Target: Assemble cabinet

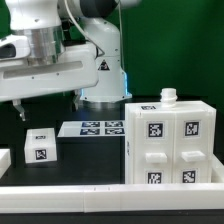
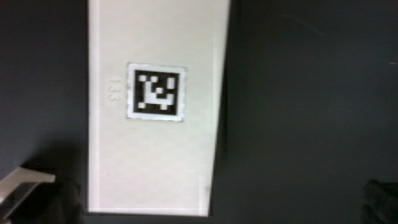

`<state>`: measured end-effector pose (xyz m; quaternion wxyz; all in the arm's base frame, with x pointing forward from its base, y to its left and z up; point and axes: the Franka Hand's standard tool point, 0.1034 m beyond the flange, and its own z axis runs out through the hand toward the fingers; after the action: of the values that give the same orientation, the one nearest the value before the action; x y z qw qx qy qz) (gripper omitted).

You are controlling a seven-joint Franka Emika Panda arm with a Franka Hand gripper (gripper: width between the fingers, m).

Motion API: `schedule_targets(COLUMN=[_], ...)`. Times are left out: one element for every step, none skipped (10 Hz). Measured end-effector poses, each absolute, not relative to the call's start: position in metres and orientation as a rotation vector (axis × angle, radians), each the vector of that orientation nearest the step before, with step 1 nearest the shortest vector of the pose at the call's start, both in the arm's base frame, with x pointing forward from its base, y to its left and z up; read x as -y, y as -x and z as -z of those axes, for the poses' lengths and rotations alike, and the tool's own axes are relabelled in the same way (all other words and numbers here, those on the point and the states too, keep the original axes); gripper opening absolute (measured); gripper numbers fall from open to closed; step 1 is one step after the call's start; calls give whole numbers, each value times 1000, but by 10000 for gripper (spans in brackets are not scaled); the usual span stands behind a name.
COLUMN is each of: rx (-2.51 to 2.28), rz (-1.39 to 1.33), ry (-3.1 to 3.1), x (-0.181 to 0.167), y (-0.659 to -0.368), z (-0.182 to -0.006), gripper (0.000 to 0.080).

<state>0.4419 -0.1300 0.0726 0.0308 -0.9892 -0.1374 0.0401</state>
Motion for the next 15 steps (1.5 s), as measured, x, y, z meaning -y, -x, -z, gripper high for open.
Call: schedule_targets(rx=[450,497,478,450,451,447,450,450,450,450,455,459,464,465,471], rz=[-114,-100,-93,-101,-99,-111,-111,-116,-120,-132,-128,-136,-144,-148,-152], ry=[3055,3057,3064,3063,3065,3062,3065,3065,3065,3062,3066,3064,3060,3059,3057], x=[135,144,151,154,154,153,153,152,152,152,151,150,150,150,150], y=[-442,-442,-440,-437,-436,-433,-432,-430,-429,-426,-426,-424,-422,-421,-420], z=[-69,-66,-60,-56,-53,-47,-42,-39,-35,-31,-27,-23,-20,-19,-17], gripper=[796,796,796,796,796,796,796,796,796,796,796,796,796,796,796])
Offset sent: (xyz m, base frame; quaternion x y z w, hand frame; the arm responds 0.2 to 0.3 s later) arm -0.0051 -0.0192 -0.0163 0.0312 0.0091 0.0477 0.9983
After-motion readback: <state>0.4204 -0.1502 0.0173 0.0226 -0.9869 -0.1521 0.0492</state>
